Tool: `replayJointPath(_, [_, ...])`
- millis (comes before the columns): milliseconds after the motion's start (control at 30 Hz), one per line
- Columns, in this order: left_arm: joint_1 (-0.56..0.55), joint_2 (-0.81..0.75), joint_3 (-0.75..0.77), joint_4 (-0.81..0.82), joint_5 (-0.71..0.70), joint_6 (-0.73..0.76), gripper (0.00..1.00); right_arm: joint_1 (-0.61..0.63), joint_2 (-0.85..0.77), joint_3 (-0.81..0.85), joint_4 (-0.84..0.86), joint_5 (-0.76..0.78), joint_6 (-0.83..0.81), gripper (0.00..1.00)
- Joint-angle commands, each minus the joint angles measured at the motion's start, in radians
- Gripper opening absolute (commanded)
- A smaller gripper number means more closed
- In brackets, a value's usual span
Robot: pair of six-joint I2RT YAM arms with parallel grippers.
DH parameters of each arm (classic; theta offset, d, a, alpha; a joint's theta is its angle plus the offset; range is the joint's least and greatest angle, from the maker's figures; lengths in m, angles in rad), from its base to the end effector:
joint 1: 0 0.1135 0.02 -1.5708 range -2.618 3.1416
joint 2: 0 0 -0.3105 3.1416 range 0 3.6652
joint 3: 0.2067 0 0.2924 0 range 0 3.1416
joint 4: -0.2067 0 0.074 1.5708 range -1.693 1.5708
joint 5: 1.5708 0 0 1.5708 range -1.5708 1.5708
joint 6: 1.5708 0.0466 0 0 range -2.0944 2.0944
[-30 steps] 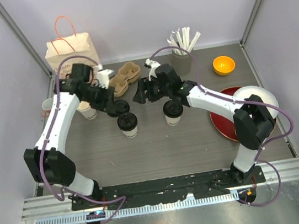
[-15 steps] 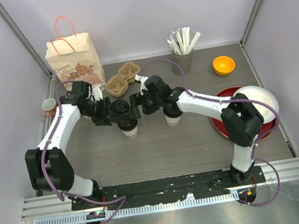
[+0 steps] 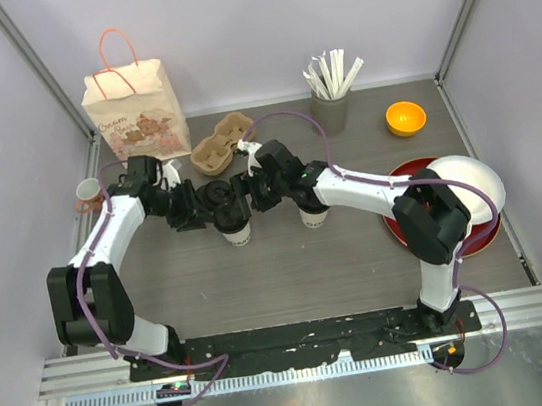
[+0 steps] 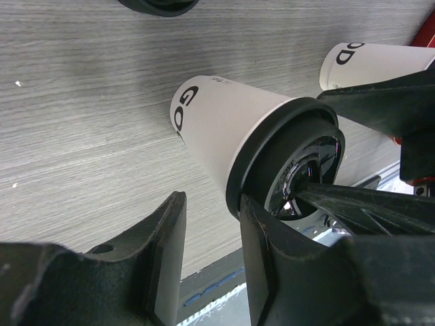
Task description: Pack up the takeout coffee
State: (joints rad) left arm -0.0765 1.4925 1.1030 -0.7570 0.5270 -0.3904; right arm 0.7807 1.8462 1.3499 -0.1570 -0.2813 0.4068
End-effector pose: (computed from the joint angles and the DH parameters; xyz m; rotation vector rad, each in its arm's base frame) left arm 0.3275 -0.0486 0.2658 -0.2699 2.7198 -0.8521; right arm 0.3312 0.3463 0.2566 -0.6020 2.2927 0.9309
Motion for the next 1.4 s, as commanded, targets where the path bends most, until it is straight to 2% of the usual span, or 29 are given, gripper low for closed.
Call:
replayJointPath(0, [0.007,0.020,-0.032,0.068,0.022,-0.027,0.40,0.012,0.001,0.037,0.030,0.002,0.000,0.77])
replayJointPath(367, [0.007,0.061,-0.057,0.122,0.076,-0.067,0.36,0.012,-0.019,-0.009,0.043,0.007,0.001,0.74])
replayJointPath(533, [0.007,0.051,0.004,0.064,0.067,-0.027,0.38,0.012,-0.044,-0.057,0.076,0.014,-0.005,0.74])
replayJointPath(900, [0.007,0.031,0.161,-0.076,0.050,0.091,0.40,0.005,-0.062,0.005,0.037,0.010,-0.060,0.78])
replayJointPath(1367, [-0.006,0.031,0.126,-0.050,0.050,0.067,0.44,-0.021,-0.105,0.020,0.039,-0.015,-0.042,0.89])
